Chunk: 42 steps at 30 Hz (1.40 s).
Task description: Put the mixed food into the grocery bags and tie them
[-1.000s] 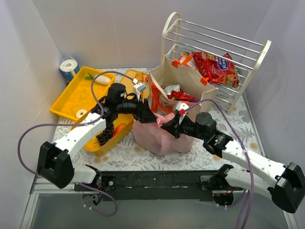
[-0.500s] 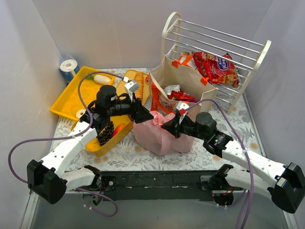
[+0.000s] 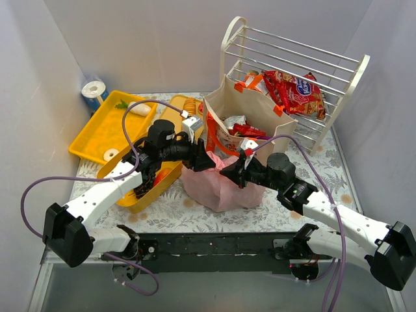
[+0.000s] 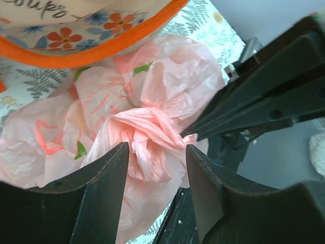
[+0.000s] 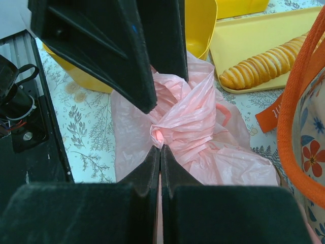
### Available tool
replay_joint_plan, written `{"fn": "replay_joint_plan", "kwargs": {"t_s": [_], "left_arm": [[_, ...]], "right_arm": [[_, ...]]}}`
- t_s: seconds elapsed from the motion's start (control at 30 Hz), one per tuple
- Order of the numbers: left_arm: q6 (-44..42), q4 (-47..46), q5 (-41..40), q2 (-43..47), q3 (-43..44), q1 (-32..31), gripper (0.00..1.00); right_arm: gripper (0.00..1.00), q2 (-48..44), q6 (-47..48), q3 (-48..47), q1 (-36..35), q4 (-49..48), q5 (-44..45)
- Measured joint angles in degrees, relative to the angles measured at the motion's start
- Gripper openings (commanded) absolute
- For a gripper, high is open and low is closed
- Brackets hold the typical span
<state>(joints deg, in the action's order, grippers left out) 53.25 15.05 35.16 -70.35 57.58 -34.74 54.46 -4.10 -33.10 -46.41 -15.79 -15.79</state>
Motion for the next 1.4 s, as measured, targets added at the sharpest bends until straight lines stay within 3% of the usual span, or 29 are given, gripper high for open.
{"fn": "replay_joint_plan", "kwargs": {"t_s": [0.17,0.27,0.4,0.43,0.5,1.17,1.4], "left_arm": [[-0.6,1.1,-3.6,-0.5,0.0,-0.1,0.5],[-1.0,1.6,-4.6,-0.5,0.2,-0.3,0.45],[-1.1,1.7,-3.9,-1.0,0.4,-0.7,0.2],[-1.2,1.7,-3.3,-1.4,0.4,-0.8,0.09],[-1.3,1.7,-2.4,-2.1,0.4,-1.1,0.0],[-1.6,4.0,-4.3,-1.5,4.1,-1.5,0.0],[-3.3,6.3,-4.3,-1.5,5.0,-1.5,0.04]], "right_arm": [[0.01,0.0,0.0,0.0,0.0,0.0,0.0],[0.01,0.0,0.0,0.0,0.0,0.0,0.0],[0.01,0.0,0.0,0.0,0.0,0.0,0.0],[0.01,0.0,0.0,0.0,0.0,0.0,0.0],[0.01,0.0,0.0,0.0,0.0,0.0,-0.2],[0.01,2.6,0.1,0.0,-3.2,0.3,3.8],[0.01,3.8,0.0,0.0,-3.2,0.2,4.1]]}}
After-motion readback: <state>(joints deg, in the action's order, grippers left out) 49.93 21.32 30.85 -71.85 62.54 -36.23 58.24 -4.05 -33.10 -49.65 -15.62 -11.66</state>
